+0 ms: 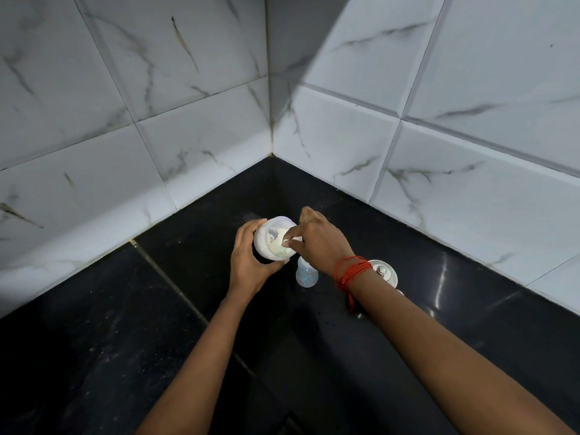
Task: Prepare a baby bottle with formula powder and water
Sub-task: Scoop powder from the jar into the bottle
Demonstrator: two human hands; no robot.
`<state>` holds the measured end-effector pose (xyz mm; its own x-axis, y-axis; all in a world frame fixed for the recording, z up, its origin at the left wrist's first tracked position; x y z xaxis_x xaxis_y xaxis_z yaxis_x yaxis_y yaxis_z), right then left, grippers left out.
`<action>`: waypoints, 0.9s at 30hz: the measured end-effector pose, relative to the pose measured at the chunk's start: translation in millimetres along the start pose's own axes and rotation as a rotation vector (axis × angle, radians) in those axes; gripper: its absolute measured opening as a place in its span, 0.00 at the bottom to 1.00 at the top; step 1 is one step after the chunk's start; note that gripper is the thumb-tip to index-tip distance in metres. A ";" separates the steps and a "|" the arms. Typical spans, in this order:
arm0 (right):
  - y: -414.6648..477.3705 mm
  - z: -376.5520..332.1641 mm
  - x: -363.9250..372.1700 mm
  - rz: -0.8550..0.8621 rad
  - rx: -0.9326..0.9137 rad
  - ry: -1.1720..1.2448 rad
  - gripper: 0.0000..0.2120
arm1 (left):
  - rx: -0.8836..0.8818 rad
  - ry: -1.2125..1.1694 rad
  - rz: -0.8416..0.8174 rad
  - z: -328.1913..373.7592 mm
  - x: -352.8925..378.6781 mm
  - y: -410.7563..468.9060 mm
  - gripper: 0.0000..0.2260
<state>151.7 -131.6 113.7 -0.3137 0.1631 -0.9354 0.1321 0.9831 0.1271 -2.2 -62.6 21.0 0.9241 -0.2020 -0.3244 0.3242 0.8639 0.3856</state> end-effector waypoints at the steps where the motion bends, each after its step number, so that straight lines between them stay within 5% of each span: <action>1: -0.6 0.2 0.9 -0.006 -0.013 0.016 0.10 | -0.007 0.007 -0.010 -1.2 0.3 -0.1 0.39; 12: -1.0 24.6 -10.2 0.256 0.338 0.519 0.06 | -0.187 -0.055 -0.007 -14.1 4.2 -15.2 0.39; 27: -0.1 32.3 -4.5 0.328 0.400 0.725 0.05 | -0.190 -0.074 -0.002 -18.6 3.7 -8.2 0.39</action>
<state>183.5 -135.1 107.2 -0.7022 0.5776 -0.4163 0.5958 0.7968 0.1006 -5.2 -61.9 0.6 0.9381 -0.2312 -0.2578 0.2886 0.9334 0.2132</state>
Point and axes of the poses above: each hand's wrist, its own y-axis towards the middle knuckle, its own x-axis out of the palm, z = x × y, the point moved 2 cm from there along y, towards the middle knuckle, and after that the axes turned 3 degrees about -y, right-handed, at the moved point
